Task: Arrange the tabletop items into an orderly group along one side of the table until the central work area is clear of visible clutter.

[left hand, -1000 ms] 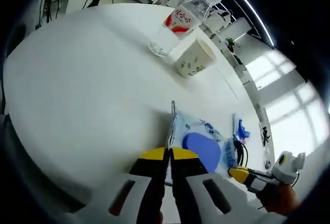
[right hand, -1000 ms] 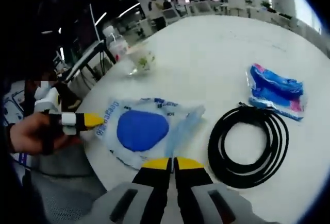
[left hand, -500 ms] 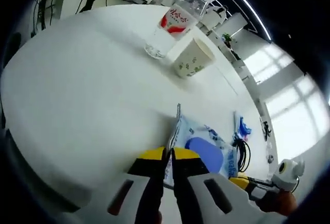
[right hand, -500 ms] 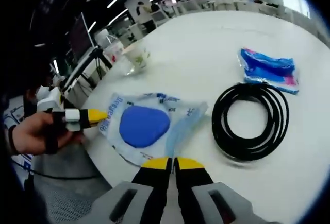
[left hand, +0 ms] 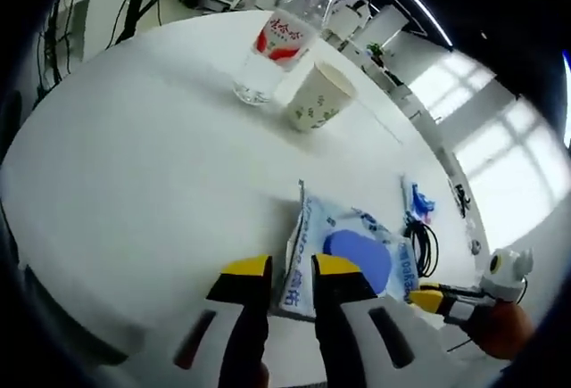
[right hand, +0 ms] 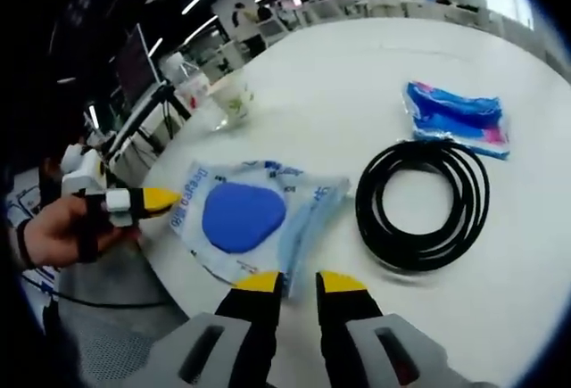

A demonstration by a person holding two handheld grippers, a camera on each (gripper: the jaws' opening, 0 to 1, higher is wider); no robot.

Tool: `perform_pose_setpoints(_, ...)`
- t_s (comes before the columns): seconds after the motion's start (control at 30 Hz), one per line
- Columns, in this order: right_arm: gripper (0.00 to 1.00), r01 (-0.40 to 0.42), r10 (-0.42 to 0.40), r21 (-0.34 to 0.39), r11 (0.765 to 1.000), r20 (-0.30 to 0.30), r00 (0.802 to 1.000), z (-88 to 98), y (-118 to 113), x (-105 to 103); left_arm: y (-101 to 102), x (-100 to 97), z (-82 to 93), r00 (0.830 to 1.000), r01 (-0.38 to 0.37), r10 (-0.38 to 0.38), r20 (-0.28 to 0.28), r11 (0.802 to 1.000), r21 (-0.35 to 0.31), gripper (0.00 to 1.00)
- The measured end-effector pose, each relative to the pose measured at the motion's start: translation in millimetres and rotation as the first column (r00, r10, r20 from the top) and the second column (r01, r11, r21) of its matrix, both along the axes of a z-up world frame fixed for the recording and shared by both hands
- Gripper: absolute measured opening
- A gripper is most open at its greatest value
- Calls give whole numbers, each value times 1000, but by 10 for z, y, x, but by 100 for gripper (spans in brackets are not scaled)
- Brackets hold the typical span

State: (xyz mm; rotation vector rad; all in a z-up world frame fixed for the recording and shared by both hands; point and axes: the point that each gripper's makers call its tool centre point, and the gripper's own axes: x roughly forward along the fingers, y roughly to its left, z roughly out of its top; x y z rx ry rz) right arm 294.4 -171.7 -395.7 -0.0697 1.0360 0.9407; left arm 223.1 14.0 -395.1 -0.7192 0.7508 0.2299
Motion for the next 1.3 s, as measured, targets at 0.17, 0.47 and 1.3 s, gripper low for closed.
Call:
perform_pose_setpoints(0.17,21,3,-3,19,1000,0,1000,12,6,37,-68,-84,6,995,101,-99,-34,992,75,19)
perform_pose_setpoints(0.47,21,9,-9,17,1000,-4,1000,-26,-12,102,-112,-99,62,990,138,-135,-36,985,100,21)
perform_pose_setpoints(1.3,20,5,-4,31,1000,-41,999,-138,19,102,-234,-214,97,986,167,-165,-39,982,82,19)
